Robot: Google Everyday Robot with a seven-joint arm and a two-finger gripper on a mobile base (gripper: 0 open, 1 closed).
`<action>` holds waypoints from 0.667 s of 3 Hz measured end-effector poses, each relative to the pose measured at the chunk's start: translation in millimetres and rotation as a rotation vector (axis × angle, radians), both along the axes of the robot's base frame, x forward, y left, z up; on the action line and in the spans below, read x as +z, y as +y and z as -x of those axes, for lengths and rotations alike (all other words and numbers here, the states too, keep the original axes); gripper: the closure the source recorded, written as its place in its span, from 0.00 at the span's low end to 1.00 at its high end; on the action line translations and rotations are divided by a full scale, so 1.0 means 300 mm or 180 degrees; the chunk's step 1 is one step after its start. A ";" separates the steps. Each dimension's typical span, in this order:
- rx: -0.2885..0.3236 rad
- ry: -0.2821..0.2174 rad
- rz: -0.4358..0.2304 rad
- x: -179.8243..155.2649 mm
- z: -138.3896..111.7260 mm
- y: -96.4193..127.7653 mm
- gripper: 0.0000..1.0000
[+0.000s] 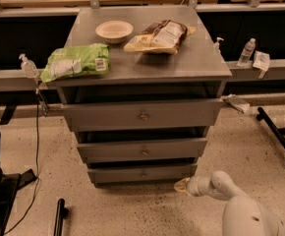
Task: Close bottom drawer
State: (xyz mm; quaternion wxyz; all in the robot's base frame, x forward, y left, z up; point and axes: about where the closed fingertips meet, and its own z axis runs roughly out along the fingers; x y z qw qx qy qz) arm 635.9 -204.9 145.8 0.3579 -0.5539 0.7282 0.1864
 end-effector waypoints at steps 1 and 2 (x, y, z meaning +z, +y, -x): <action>-0.0055 -0.0103 -0.0141 0.093 0.049 -0.110 1.00; -0.0244 -0.0383 -0.0365 0.238 0.112 -0.258 0.97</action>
Offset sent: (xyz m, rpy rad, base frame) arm -0.0527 -0.1241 0.1113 0.1559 -0.1823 -0.1163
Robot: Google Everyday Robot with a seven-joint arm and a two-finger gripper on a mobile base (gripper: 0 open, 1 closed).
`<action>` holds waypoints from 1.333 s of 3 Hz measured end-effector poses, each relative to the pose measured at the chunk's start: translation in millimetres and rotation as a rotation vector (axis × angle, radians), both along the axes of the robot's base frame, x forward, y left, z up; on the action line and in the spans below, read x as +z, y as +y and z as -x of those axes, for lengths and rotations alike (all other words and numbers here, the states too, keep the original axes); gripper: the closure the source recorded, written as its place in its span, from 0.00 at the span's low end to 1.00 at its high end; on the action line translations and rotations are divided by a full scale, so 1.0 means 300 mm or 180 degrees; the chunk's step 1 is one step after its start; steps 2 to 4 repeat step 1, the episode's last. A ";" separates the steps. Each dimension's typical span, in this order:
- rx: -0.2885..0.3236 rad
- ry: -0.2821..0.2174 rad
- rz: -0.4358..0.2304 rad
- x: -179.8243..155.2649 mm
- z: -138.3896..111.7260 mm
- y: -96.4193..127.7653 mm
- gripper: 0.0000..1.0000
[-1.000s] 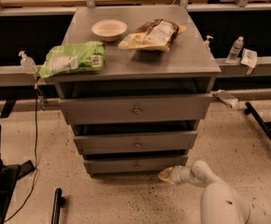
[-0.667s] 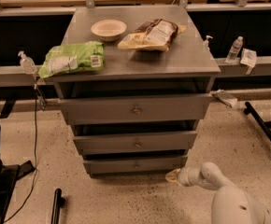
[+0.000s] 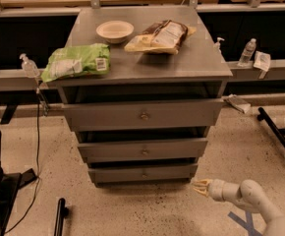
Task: Close bottom drawer
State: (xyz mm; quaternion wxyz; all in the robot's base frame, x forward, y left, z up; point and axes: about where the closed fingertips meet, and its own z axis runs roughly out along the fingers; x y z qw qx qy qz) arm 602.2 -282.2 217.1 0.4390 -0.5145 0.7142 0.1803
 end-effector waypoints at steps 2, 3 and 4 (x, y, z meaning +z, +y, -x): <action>-0.0237 -0.0262 -0.0193 0.093 0.035 -0.090 0.74; -0.0237 -0.0262 -0.0193 0.093 0.035 -0.090 0.74; -0.0237 -0.0262 -0.0193 0.093 0.035 -0.090 0.74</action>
Offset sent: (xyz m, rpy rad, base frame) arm 0.0000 0.0000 0.0000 0.0000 0.0000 0.0000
